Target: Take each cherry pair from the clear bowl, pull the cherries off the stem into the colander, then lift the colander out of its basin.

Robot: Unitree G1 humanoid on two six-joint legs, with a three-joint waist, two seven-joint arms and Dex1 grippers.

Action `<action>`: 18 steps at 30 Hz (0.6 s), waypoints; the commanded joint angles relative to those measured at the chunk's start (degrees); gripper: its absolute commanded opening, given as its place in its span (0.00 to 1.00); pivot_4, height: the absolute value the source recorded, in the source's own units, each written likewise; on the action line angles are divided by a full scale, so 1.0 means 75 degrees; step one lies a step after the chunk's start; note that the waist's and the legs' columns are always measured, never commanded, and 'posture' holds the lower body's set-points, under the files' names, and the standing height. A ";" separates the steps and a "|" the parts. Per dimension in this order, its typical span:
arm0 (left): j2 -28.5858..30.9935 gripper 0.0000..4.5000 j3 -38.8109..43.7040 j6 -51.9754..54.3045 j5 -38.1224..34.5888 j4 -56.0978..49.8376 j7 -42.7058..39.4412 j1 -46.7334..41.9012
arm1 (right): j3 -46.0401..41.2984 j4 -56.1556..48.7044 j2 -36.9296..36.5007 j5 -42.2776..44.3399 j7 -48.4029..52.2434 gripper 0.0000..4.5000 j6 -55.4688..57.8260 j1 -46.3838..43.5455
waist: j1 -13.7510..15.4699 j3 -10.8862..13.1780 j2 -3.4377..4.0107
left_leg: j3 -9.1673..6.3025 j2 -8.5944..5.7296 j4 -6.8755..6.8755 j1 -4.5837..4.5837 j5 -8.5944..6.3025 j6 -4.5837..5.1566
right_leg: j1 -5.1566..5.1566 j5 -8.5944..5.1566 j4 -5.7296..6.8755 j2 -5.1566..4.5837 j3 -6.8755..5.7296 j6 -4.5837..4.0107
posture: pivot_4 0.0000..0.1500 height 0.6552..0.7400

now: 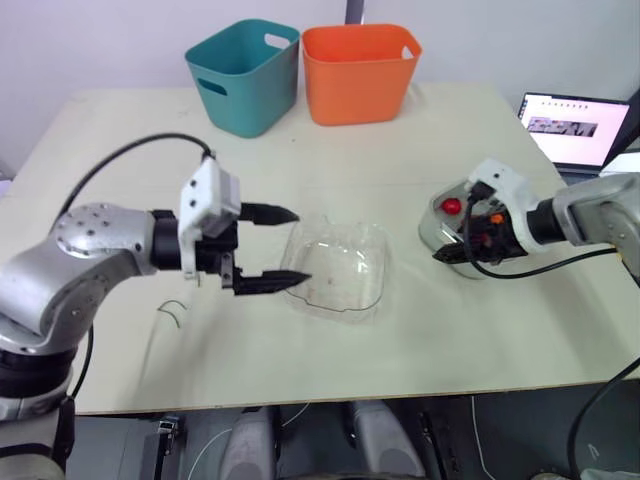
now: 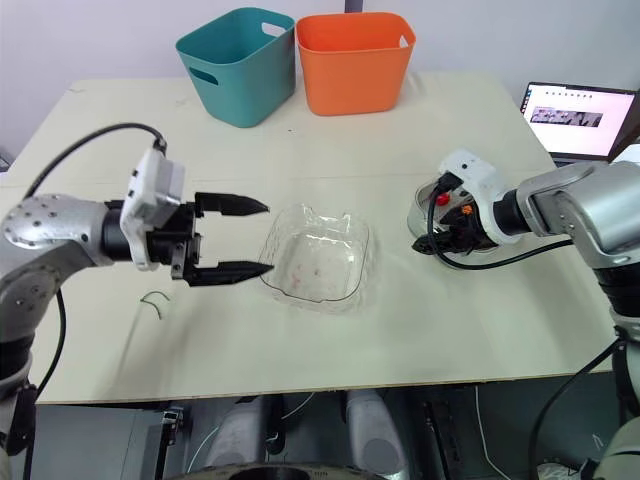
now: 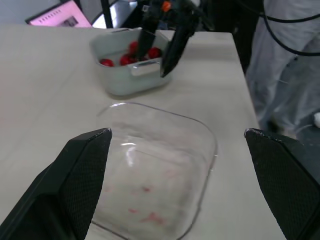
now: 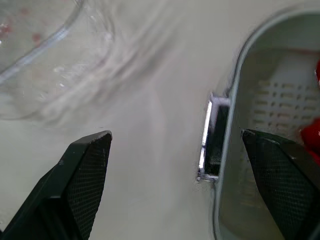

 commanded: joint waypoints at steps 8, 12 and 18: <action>-0.0190 1.00 0.0190 -0.0061 -0.0261 -0.0476 0.0556 0.0113 | 0.0202 0.0315 0.0156 -0.0774 0.0370 1.00 -0.0379 -0.0345 | -0.0007 -0.0001 -0.0001 | -0.0001 0.0002 0.0008 0.0005 0.0000 0.0000 | 0.0004 0.0001 0.0011 0.0006 0.0000 0.0001 | 1.00 1.00; -0.0237 1.00 0.0117 -0.0121 -0.0200 -0.0418 0.0617 0.0063 | 0.0210 0.0338 0.0279 -0.0937 0.0380 0.70 -0.0445 -0.0272 | -0.0009 -0.0001 -0.0001 | -0.0001 0.0002 0.0007 0.0008 0.0000 0.0000 | 0.0005 0.0000 0.0014 0.0007 0.0000 0.0001 | 1.00 1.00; -0.0329 1.00 0.0096 -0.0139 -0.0166 -0.0313 0.0680 -0.0118 | 0.0260 0.0467 0.0477 -0.1200 0.0401 0.24 -0.0555 -0.0210 | -0.0005 -0.0001 -0.0001 | -0.0001 0.0002 0.0009 0.0008 0.0000 0.0001 | 0.0006 0.0001 0.0016 0.0008 0.0000 0.0002 | 1.00 1.00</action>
